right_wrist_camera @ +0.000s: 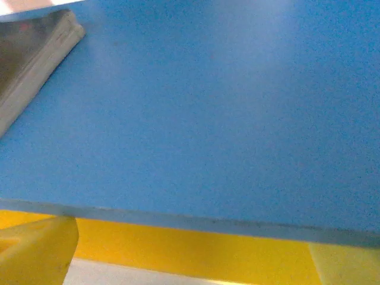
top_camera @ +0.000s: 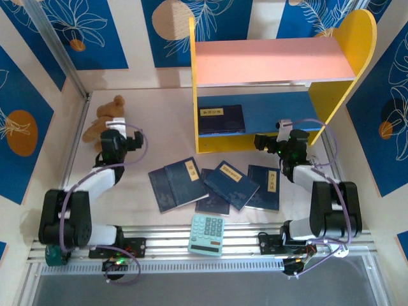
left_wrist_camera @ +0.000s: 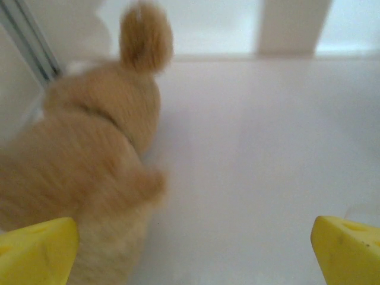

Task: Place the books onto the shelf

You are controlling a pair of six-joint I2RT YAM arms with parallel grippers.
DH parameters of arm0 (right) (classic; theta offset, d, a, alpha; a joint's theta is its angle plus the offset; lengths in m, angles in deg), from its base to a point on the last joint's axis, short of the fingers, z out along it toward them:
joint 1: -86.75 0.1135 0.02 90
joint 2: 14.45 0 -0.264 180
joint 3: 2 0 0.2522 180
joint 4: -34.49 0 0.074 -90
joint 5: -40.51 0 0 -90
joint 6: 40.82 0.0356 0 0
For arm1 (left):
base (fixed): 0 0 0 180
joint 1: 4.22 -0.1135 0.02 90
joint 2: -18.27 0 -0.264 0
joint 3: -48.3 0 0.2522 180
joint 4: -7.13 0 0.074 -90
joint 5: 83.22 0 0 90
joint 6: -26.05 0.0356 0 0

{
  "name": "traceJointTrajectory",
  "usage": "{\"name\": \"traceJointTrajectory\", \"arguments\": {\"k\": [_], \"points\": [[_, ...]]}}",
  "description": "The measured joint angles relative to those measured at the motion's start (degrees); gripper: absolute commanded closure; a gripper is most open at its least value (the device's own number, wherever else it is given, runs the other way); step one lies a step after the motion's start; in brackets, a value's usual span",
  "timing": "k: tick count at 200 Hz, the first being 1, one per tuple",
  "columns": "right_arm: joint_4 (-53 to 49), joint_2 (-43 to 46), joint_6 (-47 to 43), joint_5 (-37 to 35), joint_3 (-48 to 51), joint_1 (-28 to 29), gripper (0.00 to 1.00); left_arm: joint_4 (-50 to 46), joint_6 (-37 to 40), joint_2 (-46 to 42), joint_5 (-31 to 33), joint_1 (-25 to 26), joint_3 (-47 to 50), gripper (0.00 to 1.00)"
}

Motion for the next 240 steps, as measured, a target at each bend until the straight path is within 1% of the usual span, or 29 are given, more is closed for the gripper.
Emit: {"name": "traceJointTrajectory", "arguments": {"k": [16, 32, 62, 89, 111, 147, 171, 189, 205, 227, 240], "points": [[-5.64, 4.81, 0.20, -2.10, -0.20, 1.36, 0.01, -5.95, -3.82, -4.39, 1.09, 0.57, -3.76, 0.00], [-10.10, 9.60, 0.83, -3.76, -1.14, 3.43, 0.02, -11.74, -6.86, -6.97, 2.03, 1.53, -7.04, 0.00], [-17.86, 17.88, 2.38, -7.21, -4.42, 9.66, 0.04, -22.21, -11.06, -10.88, 2.25, 5.40, -10.88, 0.00], [-25.29, 22.40, 4.61, -9.20, -6.01, 14.95, 0.06, -30.88, -13.27, -13.46, 1.68, 7.15, -13.35, 0.00], [-31.36, 23.91, 6.71, -10.05, -7.10, 18.49, 0.09, -37.03, -13.70, -15.17, 1.33, 7.78, -15.65, 0.00], [-38.84, 23.32, 10.36, -10.93, -9.35, 25.42, 0.17, -46.10, -14.78, -17.38, 0.04, 8.22, -19.28, 0.00], [-40.70, 21.11, 13.00, -11.28, -10.51, 30.88, 0.20, -50.10, -16.68, -19.04, -3.19, 8.55, -19.32, 0.00], [-41.16, 18.38, 14.93, -12.04, -10.78, 35.65, 0.22, -50.97, -18.51, -21.49, -5.79, 9.57, -17.33, 0.00], [-41.13, 14.60, 16.57, -12.66, -10.82, 40.19, 0.24, -51.76, -20.72, -24.24, -6.88, 10.91, -13.99, 0.00], [-40.06, 8.48, 18.99, -12.74, -10.84, 44.48, 0.29, -53.92, -23.58, -25.44, -7.28, 13.11, -10.32, 0.00], [-39.28, 4.94, 20.48, -12.57, -10.84, 46.25, 0.30, -55.10, -25.14, -25.38, -7.21, 15.23, -8.44, 0.00]]}}
